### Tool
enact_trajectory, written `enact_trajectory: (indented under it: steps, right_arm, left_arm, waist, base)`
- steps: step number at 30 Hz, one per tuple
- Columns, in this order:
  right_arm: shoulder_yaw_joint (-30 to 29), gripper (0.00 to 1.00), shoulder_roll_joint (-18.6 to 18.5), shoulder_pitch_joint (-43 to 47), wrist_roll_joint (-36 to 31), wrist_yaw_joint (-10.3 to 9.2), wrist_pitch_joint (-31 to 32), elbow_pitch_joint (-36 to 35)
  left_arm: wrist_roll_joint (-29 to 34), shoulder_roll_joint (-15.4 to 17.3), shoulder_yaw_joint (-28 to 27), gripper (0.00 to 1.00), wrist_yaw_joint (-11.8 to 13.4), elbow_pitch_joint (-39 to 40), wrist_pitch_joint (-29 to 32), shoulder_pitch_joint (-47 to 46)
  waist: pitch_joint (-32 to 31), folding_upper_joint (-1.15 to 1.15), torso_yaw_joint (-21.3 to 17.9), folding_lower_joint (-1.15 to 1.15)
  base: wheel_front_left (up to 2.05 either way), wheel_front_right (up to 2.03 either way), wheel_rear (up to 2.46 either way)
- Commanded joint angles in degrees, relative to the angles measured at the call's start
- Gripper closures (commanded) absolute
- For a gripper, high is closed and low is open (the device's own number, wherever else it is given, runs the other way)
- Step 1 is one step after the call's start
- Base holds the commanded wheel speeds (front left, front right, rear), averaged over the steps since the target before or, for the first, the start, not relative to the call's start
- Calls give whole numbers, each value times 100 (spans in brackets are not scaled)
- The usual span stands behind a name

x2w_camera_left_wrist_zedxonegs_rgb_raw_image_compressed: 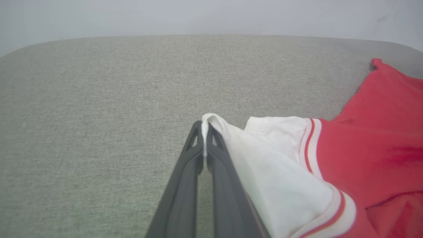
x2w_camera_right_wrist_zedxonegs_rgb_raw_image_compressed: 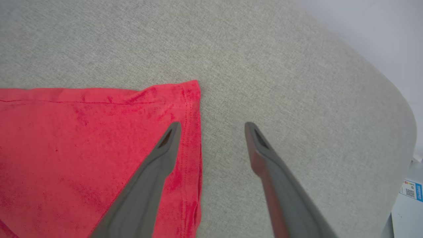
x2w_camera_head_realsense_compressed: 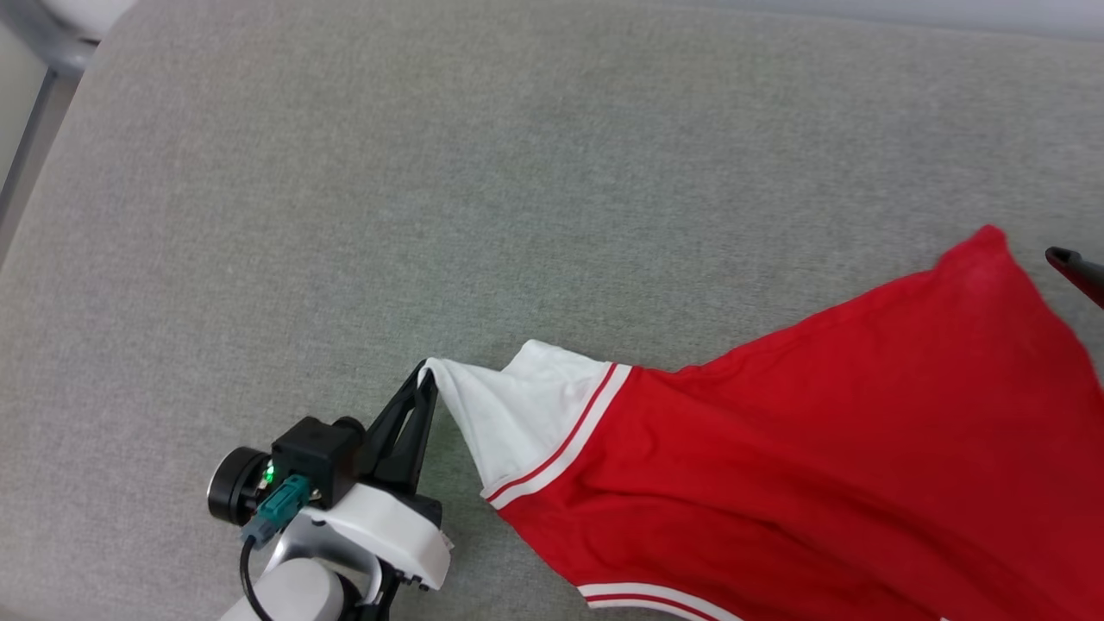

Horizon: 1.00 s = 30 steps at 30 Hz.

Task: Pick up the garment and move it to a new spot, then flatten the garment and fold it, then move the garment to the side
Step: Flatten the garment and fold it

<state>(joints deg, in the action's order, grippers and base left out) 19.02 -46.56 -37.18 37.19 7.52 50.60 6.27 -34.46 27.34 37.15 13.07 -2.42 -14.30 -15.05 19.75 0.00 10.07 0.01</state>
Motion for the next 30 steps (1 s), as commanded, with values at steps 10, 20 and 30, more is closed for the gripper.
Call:
enact_trajectory:
  steps: [10,20,30]
  right_arm:
    - [781,0,444,-703,-97,-5,-207,1399]
    - [1625,100,430,-528,140,3,-515,1878]
    - [1872,100,325,-1018,357,-7,-2012,1880]
  left_arm:
    - [150,-259,38,100,-141,-148,-61,-340]
    - [166,-320,-11,100,-214,-293,-86,-349]
    - [173,-142,-79,100,-183,-323,-91,-91]
  waist:
    - [465,0,338,-1]
    - [435,0,282,-1]
    - [-268,0,-61,-1]
  base:
    - [0,0,0]
    - [0,0,0]
    - [0,0,0]
